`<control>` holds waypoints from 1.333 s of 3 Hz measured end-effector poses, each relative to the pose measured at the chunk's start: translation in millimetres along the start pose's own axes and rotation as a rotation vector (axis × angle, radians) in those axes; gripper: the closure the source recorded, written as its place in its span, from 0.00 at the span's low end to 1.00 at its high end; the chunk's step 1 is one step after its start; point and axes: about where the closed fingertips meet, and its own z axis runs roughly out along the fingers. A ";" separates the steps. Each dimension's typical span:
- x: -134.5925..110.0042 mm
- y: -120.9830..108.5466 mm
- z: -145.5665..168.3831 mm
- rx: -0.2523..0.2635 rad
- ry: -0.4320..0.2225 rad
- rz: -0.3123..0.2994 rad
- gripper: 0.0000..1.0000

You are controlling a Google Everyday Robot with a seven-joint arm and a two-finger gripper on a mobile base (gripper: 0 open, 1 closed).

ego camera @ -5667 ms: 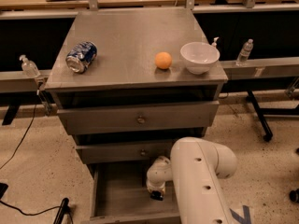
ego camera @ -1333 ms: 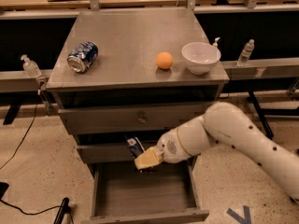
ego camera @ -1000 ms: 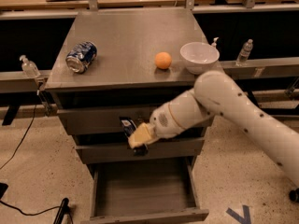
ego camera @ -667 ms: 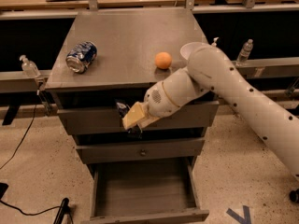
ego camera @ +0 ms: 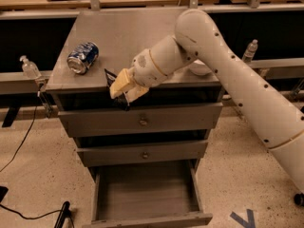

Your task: Pick rxbar blueberry from bottom drawer and place on counter

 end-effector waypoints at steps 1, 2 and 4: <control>41.4 -3.1 -5.0 0.006 0.064 0.066 1.00; 74.9 6.4 -15.4 -0.023 0.167 0.146 1.00; 104.5 14.0 -33.9 -0.043 0.311 0.226 1.00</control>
Offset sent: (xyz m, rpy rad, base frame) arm 0.1068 -0.0117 0.0446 0.0842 0.0047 -0.3726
